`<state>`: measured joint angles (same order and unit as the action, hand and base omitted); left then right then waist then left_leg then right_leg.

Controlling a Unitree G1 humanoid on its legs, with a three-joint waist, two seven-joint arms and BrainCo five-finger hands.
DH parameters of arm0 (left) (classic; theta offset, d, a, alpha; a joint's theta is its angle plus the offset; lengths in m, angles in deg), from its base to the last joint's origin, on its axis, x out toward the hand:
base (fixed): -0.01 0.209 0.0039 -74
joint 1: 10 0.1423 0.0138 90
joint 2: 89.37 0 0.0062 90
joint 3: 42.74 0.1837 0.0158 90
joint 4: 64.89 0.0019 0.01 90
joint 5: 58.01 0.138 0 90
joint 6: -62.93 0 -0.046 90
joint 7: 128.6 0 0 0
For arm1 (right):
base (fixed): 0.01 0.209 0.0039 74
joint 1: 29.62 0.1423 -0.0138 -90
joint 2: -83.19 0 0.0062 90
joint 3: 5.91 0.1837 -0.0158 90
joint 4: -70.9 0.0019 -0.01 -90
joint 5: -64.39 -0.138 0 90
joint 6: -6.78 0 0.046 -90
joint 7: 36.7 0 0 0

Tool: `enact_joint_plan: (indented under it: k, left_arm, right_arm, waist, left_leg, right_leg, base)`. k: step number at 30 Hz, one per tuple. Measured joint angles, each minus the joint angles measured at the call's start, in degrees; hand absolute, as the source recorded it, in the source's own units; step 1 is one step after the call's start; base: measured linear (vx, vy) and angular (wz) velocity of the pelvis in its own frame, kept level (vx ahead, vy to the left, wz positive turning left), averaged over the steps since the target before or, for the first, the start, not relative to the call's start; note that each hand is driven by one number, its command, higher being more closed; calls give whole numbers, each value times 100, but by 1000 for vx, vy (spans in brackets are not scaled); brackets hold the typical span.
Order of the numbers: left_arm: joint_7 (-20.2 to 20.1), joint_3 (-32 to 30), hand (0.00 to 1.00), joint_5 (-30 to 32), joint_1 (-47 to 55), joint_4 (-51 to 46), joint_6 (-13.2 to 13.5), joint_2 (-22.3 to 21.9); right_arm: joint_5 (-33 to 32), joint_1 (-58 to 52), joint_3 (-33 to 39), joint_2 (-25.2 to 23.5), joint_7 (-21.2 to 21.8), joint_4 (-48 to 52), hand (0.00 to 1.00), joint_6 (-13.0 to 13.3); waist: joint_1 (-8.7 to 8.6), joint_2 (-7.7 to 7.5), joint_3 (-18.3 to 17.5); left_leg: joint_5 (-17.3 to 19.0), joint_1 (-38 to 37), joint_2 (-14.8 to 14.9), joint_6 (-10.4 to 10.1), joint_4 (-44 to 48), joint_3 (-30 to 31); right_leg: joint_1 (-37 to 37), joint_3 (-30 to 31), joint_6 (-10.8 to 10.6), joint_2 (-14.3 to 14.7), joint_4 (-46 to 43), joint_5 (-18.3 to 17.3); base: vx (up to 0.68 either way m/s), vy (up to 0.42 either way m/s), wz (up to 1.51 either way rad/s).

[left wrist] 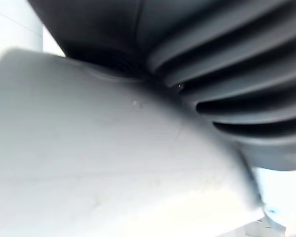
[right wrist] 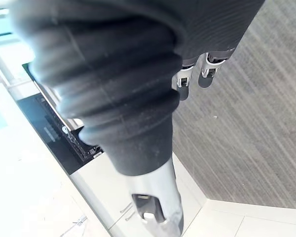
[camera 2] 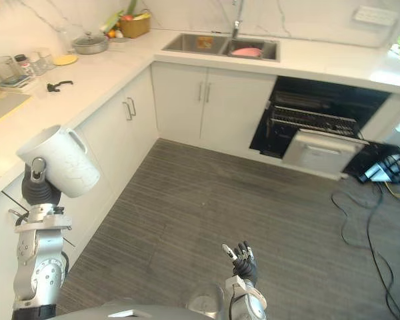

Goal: Walk over to the sink, pick up the cup, carry it to the dishwasher, place the cup inside the dishwasher, then close the dishwasher door

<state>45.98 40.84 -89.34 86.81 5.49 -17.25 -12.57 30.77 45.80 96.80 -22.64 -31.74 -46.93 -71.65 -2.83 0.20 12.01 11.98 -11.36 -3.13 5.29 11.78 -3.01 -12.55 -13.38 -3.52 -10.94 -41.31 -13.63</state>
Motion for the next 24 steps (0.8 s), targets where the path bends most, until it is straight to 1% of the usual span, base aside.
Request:
enact_joint_plan:
  k: [1,2,3,4,5,6,7,8,9,10,11,12,13,14,15,16,17,18,19,20,21,22,23,24]
  left_arm:
    - [-75,38,100,1,2,-7,-18,63]
    - [-121,37,100,-1,7,-6,-24,80]
    - [-287,28,100,-54,32,-6,-30,196]
    - [-467,37,100,-87,121,-37,-41,243]
    - [-626,70,100,-104,266,-42,-44,151]
    - [-759,308,100,-104,457,-62,-36,64]
    - [-822,583,100,-99,460,-72,-17,73]
    - [-869,960,100,-53,360,-23,-3,75]
    - [-870,1037,100,-34,347,-6,1,75]
    - [-858,1352,100,30,320,18,17,32]
    - [-854,1617,100,92,304,18,49,-9]
    - [-845,1699,100,150,292,19,69,-33]
    - [-792,1807,100,240,216,57,83,-46]
    - [-738,1846,100,246,113,142,80,-74]
    - [-720,1837,100,245,74,197,76,-75]
    - [-668,1812,100,248,15,344,46,-53]
    - [-604,1782,100,253,10,498,39,-57]
    - [-584,1778,100,253,21,551,38,-59]
    - [-541,1783,100,250,36,572,47,-62]
    - [-507,1783,100,246,37,545,61,-68]
    - [-493,1782,100,240,46,529,77,-69]
    - [-461,1785,100,240,87,478,82,-66]
    - [-391,1814,100,243,106,415,82,-109]
    - [-341,1833,100,254,110,372,82,-126]
  right_arm:
    - [-41,4,-23,-17,3,15,0,-2]
    - [-66,4,-61,-25,5,15,0,-2]
    - [-80,18,-151,-17,12,15,0,-23]
    - [-63,8,-199,9,5,21,0,-31]
    - [-12,18,-197,103,-17,10,0,-55]
    - [3,67,-203,161,-25,72,0,-54]
    - [3,72,-184,173,-63,215,0,-51]
    - [-6,97,-202,119,-172,247,0,-39]
    - [-11,96,-200,95,-190,265,0,-39]
    - [-53,55,-149,7,-296,534,0,-35]
    - [-141,-116,-80,-19,-391,877,0,1]
    - [-209,-180,-40,-14,-427,986,0,26]
    - [-266,-251,118,-4,-459,1153,0,77]
    - [-268,-265,238,38,-526,1233,0,130]
    - [-271,-273,296,43,-559,1293,0,135]
    - [-253,-293,394,93,-576,1372,0,229]
    - [-251,-277,444,115,-637,1381,0,312]
    - [-251,-254,446,138,-665,1409,0,341]
    - [-246,-275,444,192,-712,1568,0,340]
    - [-238,-268,425,245,-795,1815,0,339]
    - [-209,-255,400,269,-835,1928,0,339]
    - [-195,-252,387,280,-923,2082,0,339]
    - [-195,-230,429,296,-942,2192,0,334]
    - [-195,-267,445,314,-939,2264,0,336]
  waist:
    - [57,-46,-13]
    - [101,-134,-51]
    - [144,-333,-96]
    - [116,-475,-119]
    - [109,-384,-145]
    - [112,-50,-247]
    - [106,210,-313]
    - [-1,215,-308]
    - [-20,208,-315]
    - [-102,226,-316]
    - [-171,312,-330]
    - [-190,339,-348]
    - [-201,359,-376]
    - [-191,364,-373]
    - [-194,361,-364]
    - [-195,305,-326]
    - [-174,212,-278]
    - [-138,167,-268]
    - [-27,139,-256]
    - [-5,187,-270]
    - [11,204,-274]
    - [6,202,-276]
    - [2,198,-275]
    - [-24,204,-275]
  left_leg:
    - [108,-196,58,-134,-107,-8]
    - [140,-295,33,-185,-220,-28]
    - [228,-533,-89,-253,-437,-4]
    - [358,-819,-179,-317,-588,32]
    - [525,-1102,-64,-291,-713,-27]
    - [769,-1248,244,6,-773,-214]
    - [856,-1299,444,182,-687,-332]
    - [721,-1197,655,-27,-125,-399]
    - [693,-1158,693,-71,32,-413]
    - [604,-1017,889,-206,791,-524]
    - [386,-779,1161,-398,1766,-627]
    - [142,-613,1294,-509,2294,-617]
    - [-559,-155,1490,-706,3428,-427]
    - [-654,335,1625,-754,4500,-265]
    - [-574,571,1690,-719,4950,-234]
    - [-344,1002,1724,-649,5517,-196]
    - [-83,1321,1690,-563,5536,-236]
    - [39,1461,1670,-539,5390,-267]
    - [238,1723,1647,-558,4785,-344]
    - [303,1949,1570,-588,3855,-318]
    - [292,2006,1534,-626,3319,-280]
    - [183,2053,1376,-800,2232,-74]
    - [-80,2072,1268,-967,1279,11]
    - [-244,2099,1228,-1028,895,-10]
  right_leg:
    - [-92,-234,-187,127,1697,566]
    - [-175,-401,-290,104,2348,826]
    - [-398,-862,-253,-103,2686,913]
    - [-376,-1206,16,-216,2725,784]
    - [-294,-1318,443,-106,2602,1199]
    - [-289,-1466,491,147,2470,1258]
    - [-309,-1459,486,365,2365,1271]
    - [-303,-1234,569,597,2173,1317]
    - [-288,-1217,630,636,2148,1324]
    - [-106,-1240,979,781,2072,1252]
    - [75,-1244,1181,1001,1940,966]
    - [159,-1213,1170,1106,1887,813]
    - [361,-1060,1166,1320,1857,562]
    - [601,-886,1181,1519,1888,391]
    - [750,-780,1193,1620,1944,336]
    - [1120,-581,1237,1743,2117,273]
    - [1525,-249,1247,1812,2322,263]
    - [1691,-64,1244,1835,2425,263]
    - [1941,332,1219,1851,2566,252]
    - [2109,739,1164,1848,2673,221]
    - [2167,962,1146,1835,2678,211]
    - [2266,1367,1098,1770,2628,184]
    - [2383,1749,1027,1699,2613,102]
    - [2463,1903,999,1666,2613,45]
  base:
    - [325,-176,15]
    - [438,-258,3]
    - [477,-306,-4]
    - [611,-370,-19]
    - [664,-346,-47]
    - [582,-265,-61]
    - [670,-372,-54]
    - [434,-275,-27]
    - [507,-378,-21]
    - [403,-285,-25]
    - [616,-396,-35]
    - [643,-333,-47]
    - [551,-259,-61]
    - [550,-240,-66]
    - [513,-219,-78]
    - [575,-232,-92]
    - [442,-170,-103]
    - [398,-146,-142]
    - [378,-97,-167]
    - [375,-59,-176]
    - [406,23,-178]
    - [431,94,-179]
    - [549,153,-169]
    - [479,164,-131]
